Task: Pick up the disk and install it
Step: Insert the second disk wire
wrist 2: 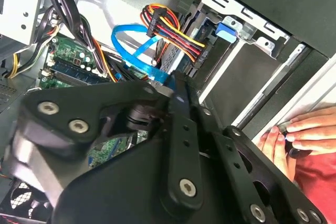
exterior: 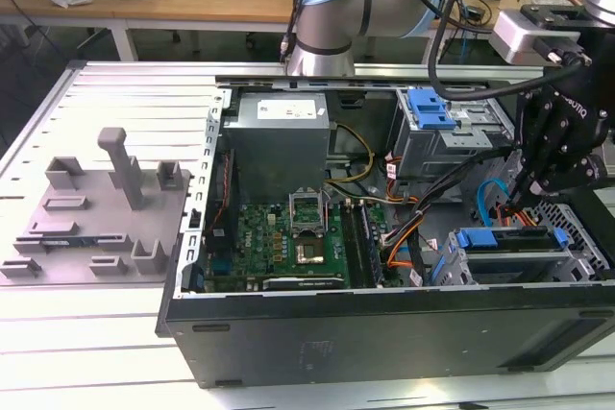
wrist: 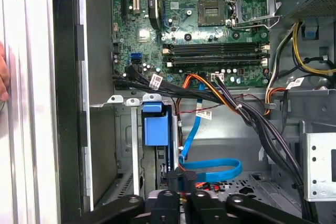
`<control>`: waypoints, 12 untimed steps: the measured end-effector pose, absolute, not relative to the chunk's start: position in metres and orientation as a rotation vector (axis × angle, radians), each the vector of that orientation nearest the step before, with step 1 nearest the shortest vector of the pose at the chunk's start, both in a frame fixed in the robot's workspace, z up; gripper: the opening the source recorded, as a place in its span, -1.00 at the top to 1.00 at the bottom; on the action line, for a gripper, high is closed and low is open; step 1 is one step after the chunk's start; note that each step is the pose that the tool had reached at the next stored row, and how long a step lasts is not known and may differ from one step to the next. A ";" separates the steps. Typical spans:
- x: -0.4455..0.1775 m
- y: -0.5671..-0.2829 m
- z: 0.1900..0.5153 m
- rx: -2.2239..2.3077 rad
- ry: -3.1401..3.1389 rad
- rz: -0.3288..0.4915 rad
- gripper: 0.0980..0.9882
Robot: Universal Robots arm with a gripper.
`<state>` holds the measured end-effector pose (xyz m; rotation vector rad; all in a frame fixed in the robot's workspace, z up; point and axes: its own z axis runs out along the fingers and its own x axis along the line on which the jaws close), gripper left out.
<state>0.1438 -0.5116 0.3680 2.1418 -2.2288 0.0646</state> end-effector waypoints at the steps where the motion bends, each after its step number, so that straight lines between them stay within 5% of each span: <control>1: 0.144 -0.512 0.368 2.142 -2.229 0.065 0.98; 10: 0.144 -0.512 0.368 2.142 -2.229 0.064 0.96; 12: 0.144 -0.512 0.368 2.142 -2.229 0.064 0.67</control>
